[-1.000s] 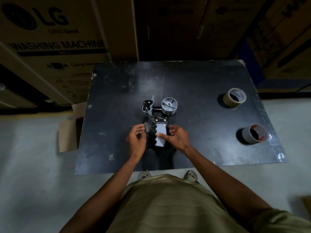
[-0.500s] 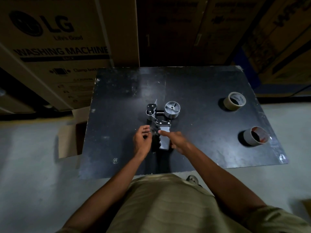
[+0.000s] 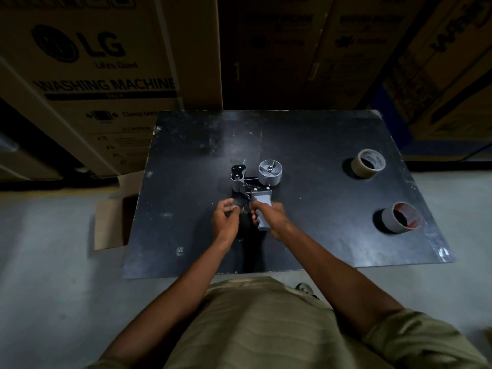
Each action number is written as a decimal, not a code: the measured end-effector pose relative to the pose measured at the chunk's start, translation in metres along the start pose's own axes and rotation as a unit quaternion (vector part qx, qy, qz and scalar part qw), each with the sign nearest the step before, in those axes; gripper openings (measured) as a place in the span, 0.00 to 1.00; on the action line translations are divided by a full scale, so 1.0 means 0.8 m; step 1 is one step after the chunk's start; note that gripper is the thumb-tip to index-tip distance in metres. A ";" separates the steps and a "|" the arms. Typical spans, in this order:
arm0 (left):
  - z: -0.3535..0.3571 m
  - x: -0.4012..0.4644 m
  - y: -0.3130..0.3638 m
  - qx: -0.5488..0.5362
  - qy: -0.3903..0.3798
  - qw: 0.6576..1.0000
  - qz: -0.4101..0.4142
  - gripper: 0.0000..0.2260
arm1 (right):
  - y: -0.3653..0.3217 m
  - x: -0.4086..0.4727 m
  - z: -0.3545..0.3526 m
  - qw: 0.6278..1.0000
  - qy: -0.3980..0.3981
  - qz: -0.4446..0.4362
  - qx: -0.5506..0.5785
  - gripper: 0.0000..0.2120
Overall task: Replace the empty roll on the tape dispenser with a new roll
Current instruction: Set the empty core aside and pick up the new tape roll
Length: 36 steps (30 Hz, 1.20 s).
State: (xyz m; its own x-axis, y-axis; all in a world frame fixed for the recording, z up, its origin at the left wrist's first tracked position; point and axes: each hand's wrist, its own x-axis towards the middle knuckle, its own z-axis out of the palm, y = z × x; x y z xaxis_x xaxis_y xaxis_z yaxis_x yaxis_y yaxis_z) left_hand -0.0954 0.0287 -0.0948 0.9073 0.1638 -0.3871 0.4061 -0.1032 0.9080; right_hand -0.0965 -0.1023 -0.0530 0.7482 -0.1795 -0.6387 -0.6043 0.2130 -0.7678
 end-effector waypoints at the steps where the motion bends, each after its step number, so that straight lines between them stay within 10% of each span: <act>1: 0.004 -0.004 0.006 -0.016 -0.004 1.000 -0.015 0.16 | -0.002 -0.001 -0.002 1.000 0.002 -0.003 0.001 0.04; 21: 0.027 -0.129 0.228 -0.381 -0.104 0.914 -0.089 0.08 | -0.171 -0.188 -0.077 0.989 -0.084 -0.122 -0.017 0.04; 29: 0.016 -0.190 0.289 -0.364 -0.147 0.913 -0.111 0.24 | -0.203 -0.262 -0.105 0.982 -0.105 -0.148 -0.057 0.03; 36: 0.029 -0.197 0.303 -0.338 -0.144 0.921 -0.130 0.19 | -0.207 -0.275 -0.116 0.981 -0.089 -0.148 -0.090 0.06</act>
State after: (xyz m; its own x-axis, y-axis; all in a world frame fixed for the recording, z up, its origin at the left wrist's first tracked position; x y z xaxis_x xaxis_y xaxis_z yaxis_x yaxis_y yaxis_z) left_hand -0.1375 -0.0448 0.1826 0.8201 -0.1808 -0.5430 0.5411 0.5536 0.6330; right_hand -0.1865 -0.1877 0.2102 0.9247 -0.0332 -0.3793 -0.3795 0.0005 -0.9252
